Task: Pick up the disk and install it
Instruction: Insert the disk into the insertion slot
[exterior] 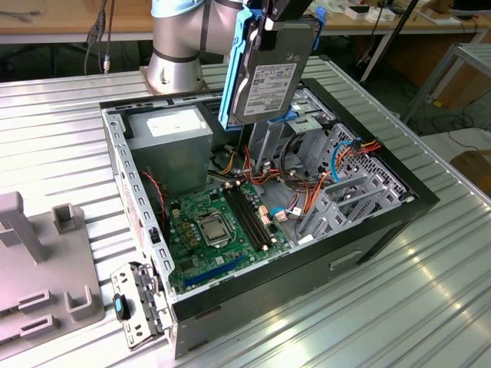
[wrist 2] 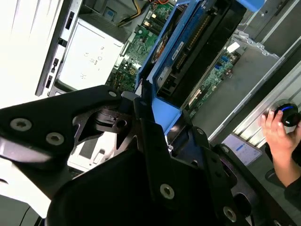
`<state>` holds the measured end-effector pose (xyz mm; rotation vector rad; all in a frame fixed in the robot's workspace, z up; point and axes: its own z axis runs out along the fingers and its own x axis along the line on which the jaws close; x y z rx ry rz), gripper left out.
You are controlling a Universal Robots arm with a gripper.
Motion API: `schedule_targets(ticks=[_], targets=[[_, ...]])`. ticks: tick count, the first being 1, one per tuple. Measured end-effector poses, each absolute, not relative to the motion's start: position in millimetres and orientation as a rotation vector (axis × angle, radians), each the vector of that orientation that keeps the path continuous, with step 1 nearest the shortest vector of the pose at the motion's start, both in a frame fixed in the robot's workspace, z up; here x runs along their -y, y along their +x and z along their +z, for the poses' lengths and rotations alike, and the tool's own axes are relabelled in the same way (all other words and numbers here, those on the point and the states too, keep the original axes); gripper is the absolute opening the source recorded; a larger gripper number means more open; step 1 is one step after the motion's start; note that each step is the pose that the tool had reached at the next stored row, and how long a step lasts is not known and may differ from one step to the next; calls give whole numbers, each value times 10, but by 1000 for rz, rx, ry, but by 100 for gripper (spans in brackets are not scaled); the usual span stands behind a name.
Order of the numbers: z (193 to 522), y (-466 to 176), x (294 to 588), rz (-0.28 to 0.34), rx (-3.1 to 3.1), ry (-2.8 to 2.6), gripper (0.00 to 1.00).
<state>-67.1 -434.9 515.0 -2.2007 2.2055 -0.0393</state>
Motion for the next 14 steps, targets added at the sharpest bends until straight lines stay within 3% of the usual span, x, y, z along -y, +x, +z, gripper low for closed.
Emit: schedule_targets(ticks=[6, 8, 14], targets=[[5150, -670, 4350, -39, -2206, -2201, 37], [5139, -668, 4584, -40, -2206, -2201, 37], [5139, -662, 4585, -43, -2207, -2203, 37]])
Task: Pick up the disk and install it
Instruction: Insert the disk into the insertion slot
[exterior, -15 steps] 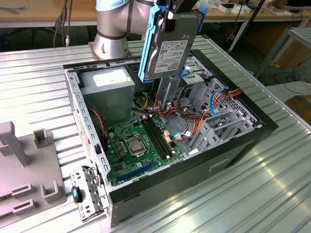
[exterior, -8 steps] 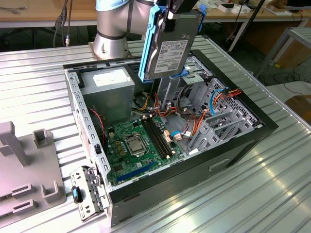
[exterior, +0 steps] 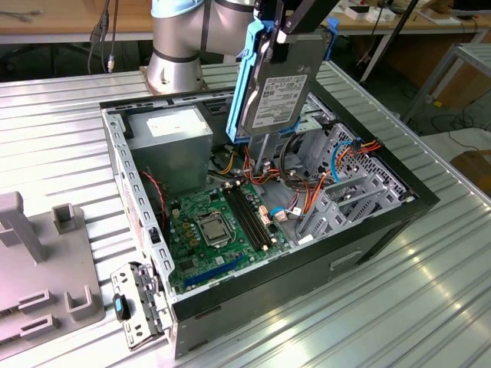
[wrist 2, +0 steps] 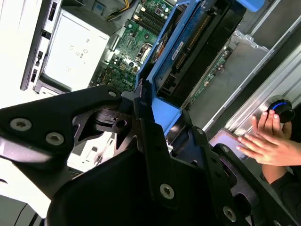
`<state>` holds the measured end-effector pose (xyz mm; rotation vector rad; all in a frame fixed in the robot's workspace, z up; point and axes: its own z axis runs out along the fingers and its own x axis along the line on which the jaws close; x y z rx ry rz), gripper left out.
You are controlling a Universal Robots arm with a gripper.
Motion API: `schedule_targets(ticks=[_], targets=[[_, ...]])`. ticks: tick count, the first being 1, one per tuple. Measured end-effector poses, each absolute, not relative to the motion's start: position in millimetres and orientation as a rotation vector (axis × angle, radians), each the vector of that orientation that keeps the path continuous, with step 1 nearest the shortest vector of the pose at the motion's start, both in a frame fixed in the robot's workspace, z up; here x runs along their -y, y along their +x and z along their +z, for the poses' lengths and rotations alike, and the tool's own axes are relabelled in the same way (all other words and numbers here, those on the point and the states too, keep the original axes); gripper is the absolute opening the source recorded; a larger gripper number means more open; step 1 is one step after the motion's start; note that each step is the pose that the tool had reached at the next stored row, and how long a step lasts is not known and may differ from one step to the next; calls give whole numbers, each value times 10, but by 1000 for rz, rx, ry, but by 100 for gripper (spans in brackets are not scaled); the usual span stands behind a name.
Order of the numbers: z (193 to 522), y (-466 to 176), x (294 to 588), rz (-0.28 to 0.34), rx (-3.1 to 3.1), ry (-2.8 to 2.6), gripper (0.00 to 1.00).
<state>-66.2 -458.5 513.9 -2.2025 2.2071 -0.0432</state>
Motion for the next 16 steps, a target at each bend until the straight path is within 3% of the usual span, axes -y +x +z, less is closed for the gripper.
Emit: schedule_targets(ticks=[16], targets=[[5139, -583, 4585, -43, -2207, -2203, 37]])
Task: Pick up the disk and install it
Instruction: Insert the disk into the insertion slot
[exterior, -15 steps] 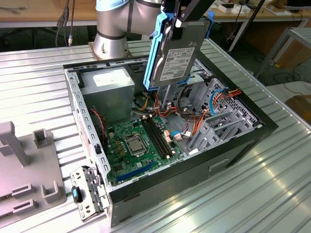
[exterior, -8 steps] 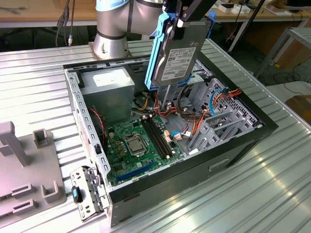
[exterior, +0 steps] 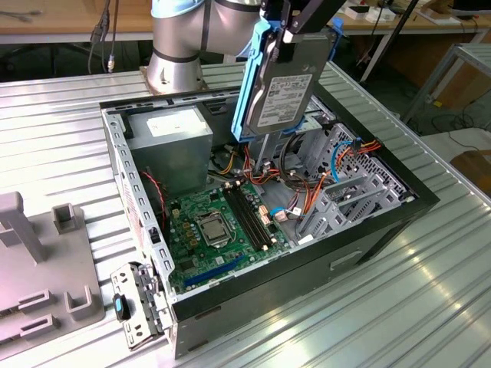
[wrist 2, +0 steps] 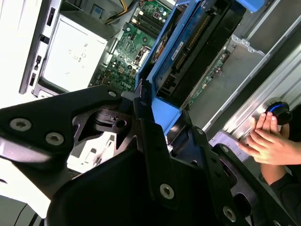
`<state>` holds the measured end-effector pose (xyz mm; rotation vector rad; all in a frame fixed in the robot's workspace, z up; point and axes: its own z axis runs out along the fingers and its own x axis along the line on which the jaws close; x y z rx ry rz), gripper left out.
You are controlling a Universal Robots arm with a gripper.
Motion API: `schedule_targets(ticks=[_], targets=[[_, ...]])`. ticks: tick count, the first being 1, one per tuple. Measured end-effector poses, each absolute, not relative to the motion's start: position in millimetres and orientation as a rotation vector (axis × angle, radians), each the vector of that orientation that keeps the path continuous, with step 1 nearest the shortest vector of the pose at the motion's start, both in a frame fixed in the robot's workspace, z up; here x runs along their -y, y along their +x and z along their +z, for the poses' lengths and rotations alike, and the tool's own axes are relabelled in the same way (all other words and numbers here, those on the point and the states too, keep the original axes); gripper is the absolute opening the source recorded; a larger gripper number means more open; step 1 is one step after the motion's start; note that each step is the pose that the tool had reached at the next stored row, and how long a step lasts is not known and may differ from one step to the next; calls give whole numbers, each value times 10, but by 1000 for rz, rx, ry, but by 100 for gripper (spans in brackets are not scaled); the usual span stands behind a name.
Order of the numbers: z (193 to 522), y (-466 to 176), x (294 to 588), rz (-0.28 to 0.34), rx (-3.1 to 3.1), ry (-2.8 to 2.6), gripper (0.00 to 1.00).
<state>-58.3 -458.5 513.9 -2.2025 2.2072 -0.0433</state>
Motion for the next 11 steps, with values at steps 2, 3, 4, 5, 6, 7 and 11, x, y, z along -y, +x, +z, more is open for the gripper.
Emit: schedule_targets(ticks=[2, 3, 4, 5, 6, 7, 11], targets=[[5139, -577, 4585, -43, -2207, -2202, 37], [5139, -570, 4585, -43, -2207, -2203, 37], [5139, -565, 4585, -43, -2207, -2202, 37], [5139, -559, 4585, -43, -2207, -2203, 37], [5139, -554, 4585, -43, -2207, -2203, 37], [5139, -550, 4585, -43, -2207, -2202, 37], [5139, -532, 4585, -43, -2207, -2202, 37]])
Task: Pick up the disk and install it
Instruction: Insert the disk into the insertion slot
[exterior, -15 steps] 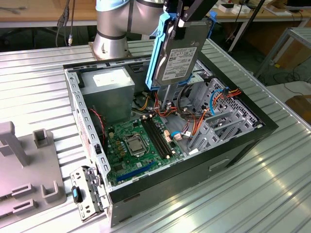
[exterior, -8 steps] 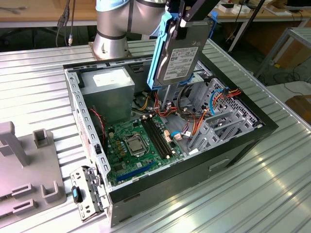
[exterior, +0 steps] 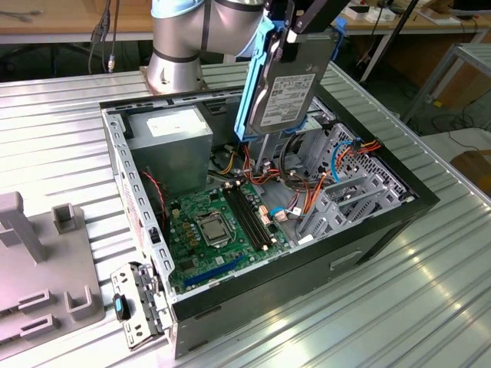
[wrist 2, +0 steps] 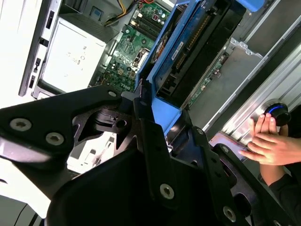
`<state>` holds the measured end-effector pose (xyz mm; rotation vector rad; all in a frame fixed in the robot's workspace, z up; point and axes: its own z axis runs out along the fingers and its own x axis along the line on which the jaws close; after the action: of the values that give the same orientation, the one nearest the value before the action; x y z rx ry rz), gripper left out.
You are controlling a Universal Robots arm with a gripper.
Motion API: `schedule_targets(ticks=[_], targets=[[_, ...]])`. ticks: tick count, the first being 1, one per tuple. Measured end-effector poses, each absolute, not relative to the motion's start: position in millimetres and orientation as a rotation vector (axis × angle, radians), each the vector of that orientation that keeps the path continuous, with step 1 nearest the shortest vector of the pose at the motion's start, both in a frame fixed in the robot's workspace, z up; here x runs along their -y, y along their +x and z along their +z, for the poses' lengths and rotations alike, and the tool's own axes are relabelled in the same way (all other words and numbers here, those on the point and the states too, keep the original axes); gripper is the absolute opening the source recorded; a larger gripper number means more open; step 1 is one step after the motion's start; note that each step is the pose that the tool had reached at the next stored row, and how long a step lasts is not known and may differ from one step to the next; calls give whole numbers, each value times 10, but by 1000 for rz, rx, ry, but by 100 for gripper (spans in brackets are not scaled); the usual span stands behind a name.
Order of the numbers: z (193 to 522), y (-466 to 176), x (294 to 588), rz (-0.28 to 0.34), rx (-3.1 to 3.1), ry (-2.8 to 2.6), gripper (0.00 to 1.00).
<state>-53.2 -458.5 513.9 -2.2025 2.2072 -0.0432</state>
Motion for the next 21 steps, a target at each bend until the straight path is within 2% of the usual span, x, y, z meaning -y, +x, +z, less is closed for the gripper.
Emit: schedule_targets(ticks=[10, 13, 21], targets=[[5139, -364, 4587, -43, -2207, -2202, 37], [5139, -342, 4593, -68, -2194, -2189, 37], [5120, -322, 4804, -79, -2194, -2179, 37]])
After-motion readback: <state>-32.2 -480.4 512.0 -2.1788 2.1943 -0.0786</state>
